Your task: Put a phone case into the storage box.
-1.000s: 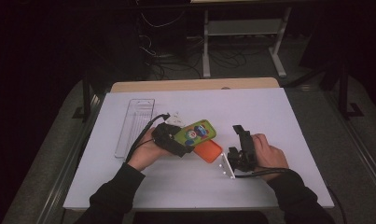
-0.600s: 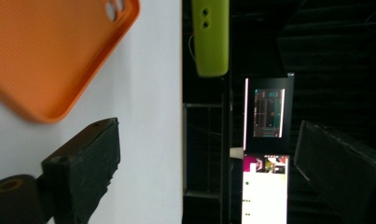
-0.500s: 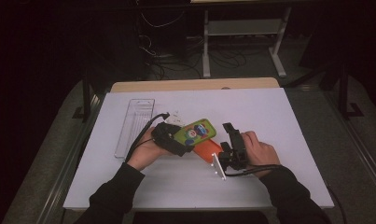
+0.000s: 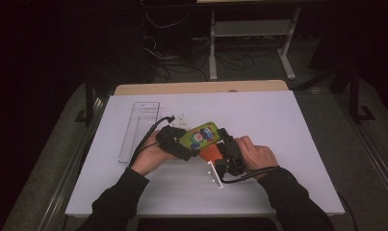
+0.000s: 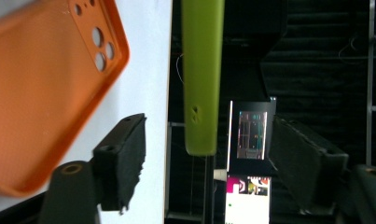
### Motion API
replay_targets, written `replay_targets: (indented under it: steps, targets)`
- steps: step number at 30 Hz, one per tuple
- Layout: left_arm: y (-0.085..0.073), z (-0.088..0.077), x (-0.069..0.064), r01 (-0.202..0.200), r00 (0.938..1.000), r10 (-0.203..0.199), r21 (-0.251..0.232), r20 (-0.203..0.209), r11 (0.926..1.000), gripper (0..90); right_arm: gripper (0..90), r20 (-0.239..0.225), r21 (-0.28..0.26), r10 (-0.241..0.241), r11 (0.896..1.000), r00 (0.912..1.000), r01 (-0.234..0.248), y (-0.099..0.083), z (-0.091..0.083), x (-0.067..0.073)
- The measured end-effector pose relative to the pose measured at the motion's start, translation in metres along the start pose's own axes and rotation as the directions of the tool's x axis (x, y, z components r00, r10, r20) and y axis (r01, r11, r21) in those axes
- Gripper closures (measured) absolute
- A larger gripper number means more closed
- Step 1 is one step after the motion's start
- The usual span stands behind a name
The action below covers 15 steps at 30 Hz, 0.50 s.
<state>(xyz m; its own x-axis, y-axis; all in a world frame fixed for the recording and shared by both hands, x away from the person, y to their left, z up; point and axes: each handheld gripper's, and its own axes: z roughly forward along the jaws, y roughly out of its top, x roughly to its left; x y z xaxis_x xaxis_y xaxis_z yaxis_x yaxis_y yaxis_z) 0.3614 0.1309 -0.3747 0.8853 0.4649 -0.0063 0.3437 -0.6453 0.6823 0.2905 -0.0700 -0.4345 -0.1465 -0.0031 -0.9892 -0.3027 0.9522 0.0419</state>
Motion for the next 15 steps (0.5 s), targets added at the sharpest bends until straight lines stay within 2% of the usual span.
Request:
replay_targets:
  steps: [2,6,15]
  targets:
    - [0.000,0.000,0.000,-0.003,1.0000,0.003,0.000,-0.001,1.0000,15.5,32.3,0.004,-0.012,-0.008,1.000,1.0000,0.008,0.003,0.002,0.002]
    - [0.000,0.001,0.000,-0.004,1.0000,0.004,0.003,0.000,1.0000,15.5,38.3,0.012,-0.024,0.006,1.000,0.9999,-0.006,0.007,0.005,0.005]
    - [0.001,0.001,-0.001,-0.006,1.0000,0.006,0.005,0.003,1.0000,15.5,51.7,-0.012,-0.053,-0.016,0.998,0.9998,0.015,0.017,0.006,0.007]
